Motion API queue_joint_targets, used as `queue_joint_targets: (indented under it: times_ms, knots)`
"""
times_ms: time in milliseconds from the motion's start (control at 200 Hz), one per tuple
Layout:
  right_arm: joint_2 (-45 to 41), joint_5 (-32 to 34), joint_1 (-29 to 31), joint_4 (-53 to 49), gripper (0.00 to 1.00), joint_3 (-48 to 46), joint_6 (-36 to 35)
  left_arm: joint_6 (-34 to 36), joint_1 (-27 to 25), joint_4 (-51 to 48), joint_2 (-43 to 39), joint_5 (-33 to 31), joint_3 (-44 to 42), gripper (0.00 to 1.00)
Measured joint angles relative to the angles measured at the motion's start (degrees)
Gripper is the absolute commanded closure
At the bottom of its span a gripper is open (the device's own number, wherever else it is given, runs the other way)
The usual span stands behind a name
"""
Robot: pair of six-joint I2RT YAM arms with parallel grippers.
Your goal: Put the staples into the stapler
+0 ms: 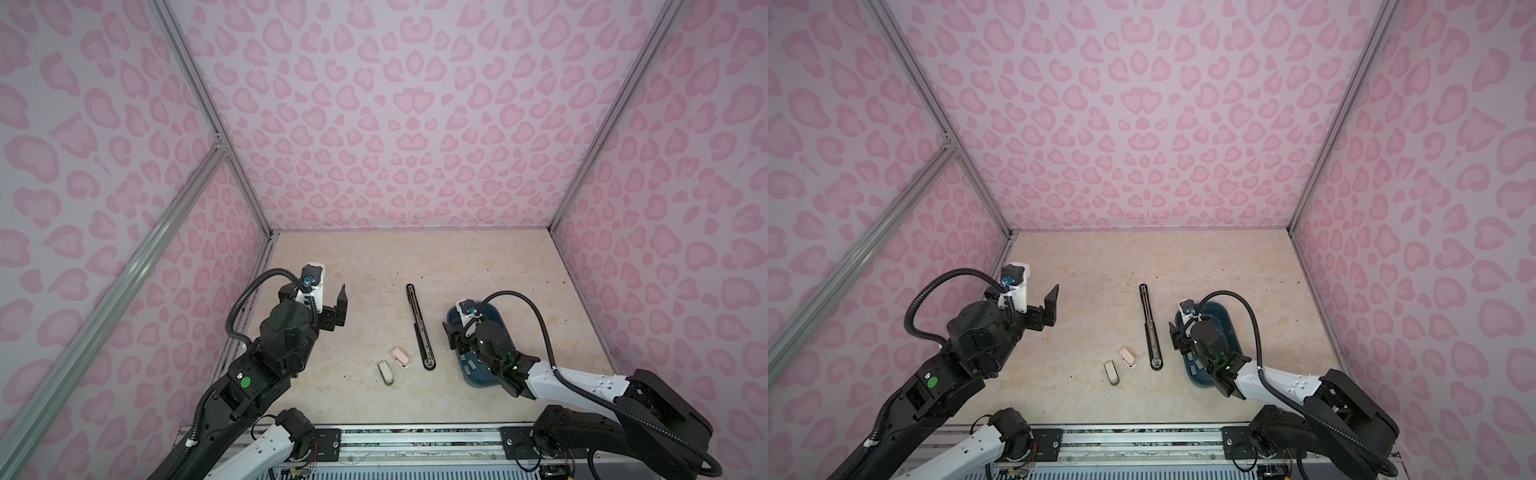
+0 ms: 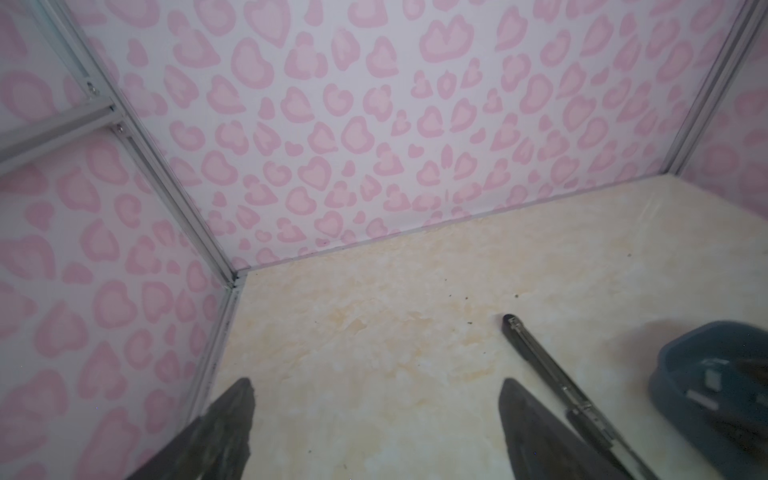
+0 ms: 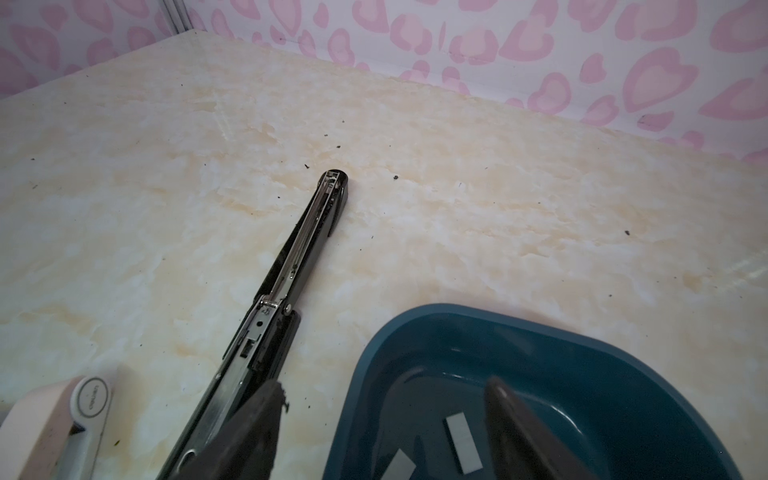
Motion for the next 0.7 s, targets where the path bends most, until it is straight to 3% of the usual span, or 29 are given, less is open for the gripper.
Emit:
queue_joint_targets:
  times_ms: [160,395,700]
  knots:
    - [-5.6,-0.9,-0.4,1.6,0.17,-3.3,-0.1,14.1,0.1,-4.7,4.1,1.0,2.9,0.16]
    - [-3.2,-1.9,-0.7,2.1,0.17,-1.8,-0.3,33.1,-0.6,-10.9,3.5,12.7,-4.2,0.18]
    - [-3.0,-2.0,-1.0,2.4,0.17,-1.8,-0.4,46.9,-7.1,-15.0,13.0,16.8,-5.4,0.29]
